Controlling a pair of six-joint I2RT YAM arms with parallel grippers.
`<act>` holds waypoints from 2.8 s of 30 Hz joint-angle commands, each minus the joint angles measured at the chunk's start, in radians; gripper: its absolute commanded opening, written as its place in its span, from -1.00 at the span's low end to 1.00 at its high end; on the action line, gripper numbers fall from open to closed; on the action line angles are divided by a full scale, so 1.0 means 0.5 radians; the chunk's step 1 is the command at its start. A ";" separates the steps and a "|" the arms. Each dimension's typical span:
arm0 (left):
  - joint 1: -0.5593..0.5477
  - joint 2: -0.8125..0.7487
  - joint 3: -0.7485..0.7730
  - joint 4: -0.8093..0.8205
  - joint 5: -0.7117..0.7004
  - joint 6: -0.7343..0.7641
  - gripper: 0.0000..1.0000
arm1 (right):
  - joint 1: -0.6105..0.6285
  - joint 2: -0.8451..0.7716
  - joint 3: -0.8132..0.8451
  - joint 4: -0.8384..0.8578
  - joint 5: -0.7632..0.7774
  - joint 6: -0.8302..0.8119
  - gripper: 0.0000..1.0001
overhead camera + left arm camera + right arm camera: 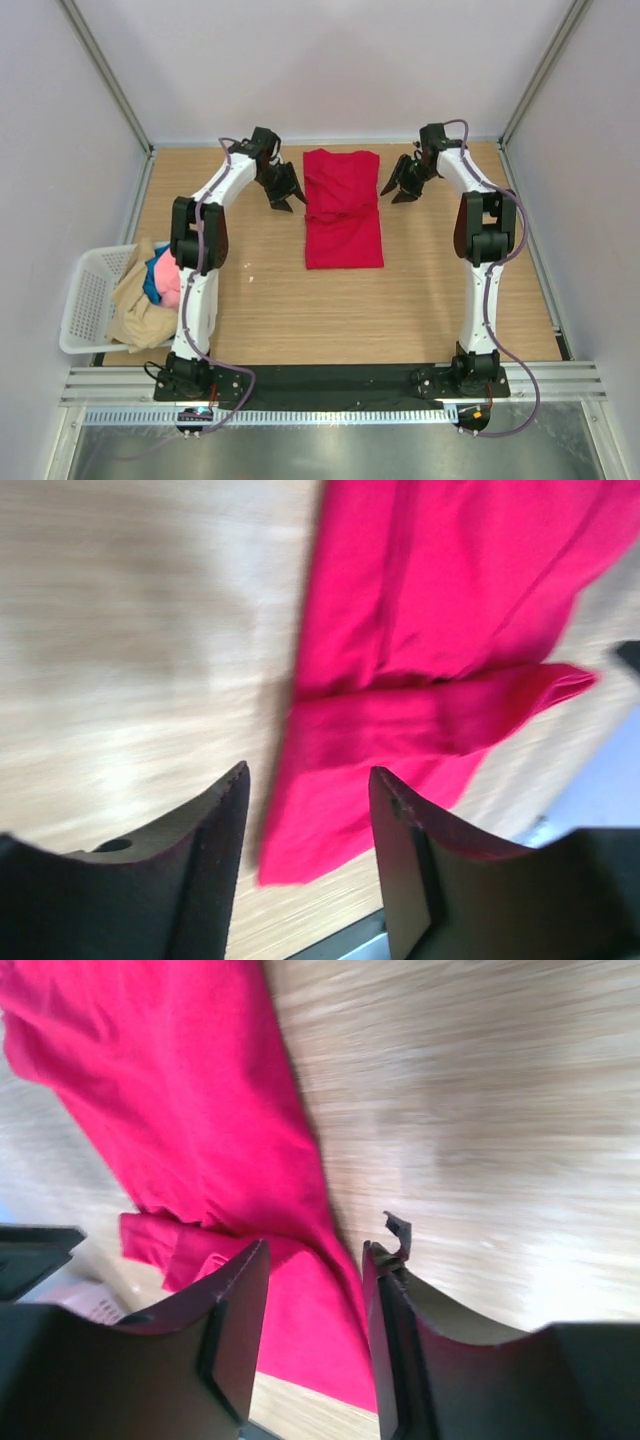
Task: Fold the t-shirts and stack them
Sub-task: Fold the tshirt
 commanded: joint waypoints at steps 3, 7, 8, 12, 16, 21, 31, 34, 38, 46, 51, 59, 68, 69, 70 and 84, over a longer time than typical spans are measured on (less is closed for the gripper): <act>0.015 -0.510 -0.436 -0.092 -0.257 0.270 0.09 | 0.140 -0.320 0.038 -0.347 0.450 -0.293 0.03; 0.003 -0.848 -0.872 0.059 -0.190 0.227 0.08 | 0.394 -0.519 -0.199 -0.261 0.686 -0.349 0.02; 0.000 -0.964 -0.941 0.080 -0.175 0.215 0.07 | 0.498 -0.532 -0.220 -0.255 0.744 -0.342 0.00; -0.019 -1.194 -1.245 0.154 -0.095 0.178 0.04 | 0.686 -0.431 -0.211 -0.228 0.978 -0.281 -0.02; -0.022 -1.342 -1.414 0.191 -0.058 0.159 0.04 | 0.778 -0.323 -0.174 -0.151 1.015 -0.204 -0.01; -0.022 -1.443 -1.530 0.185 -0.018 0.165 0.01 | 0.800 -0.112 0.052 -0.123 1.036 -0.152 -0.01; -0.019 -1.597 -1.644 0.163 0.000 0.215 -0.01 | 0.723 0.302 0.819 -0.129 1.227 -0.165 0.06; -0.019 -1.572 -1.659 0.215 0.040 0.212 -0.01 | 0.653 0.388 0.951 -0.093 1.141 -0.152 0.09; -0.022 -1.429 -1.601 0.353 0.144 0.215 -0.01 | 0.613 0.276 0.968 -0.200 0.997 -0.131 0.10; -0.117 -1.091 -1.537 0.476 0.350 0.092 -0.04 | 0.524 -0.491 -0.063 -0.185 0.470 -0.223 0.10; -0.215 -1.042 -1.665 0.507 0.295 0.061 -0.04 | 0.389 -0.930 -0.885 -0.010 0.211 -0.290 0.08; -0.246 -1.075 -1.951 0.743 0.206 -0.080 -0.10 | 0.285 -1.170 -1.591 0.342 -0.037 -0.241 0.08; -0.243 -0.965 -1.908 0.860 0.126 -0.132 -0.14 | 0.223 -1.038 -1.791 0.604 -0.108 -0.149 0.06; -0.243 -0.931 -1.896 0.860 0.129 -0.138 -0.14 | 0.214 -1.020 -1.794 0.610 -0.108 -0.149 0.06; -0.243 -0.913 -1.883 0.863 0.123 -0.144 -0.14 | 0.208 -1.011 -1.797 0.613 -0.099 -0.152 0.06; -0.243 -0.753 -1.794 0.918 0.086 -0.243 -0.17 | 0.159 -0.873 -1.767 0.671 -0.090 -0.155 0.02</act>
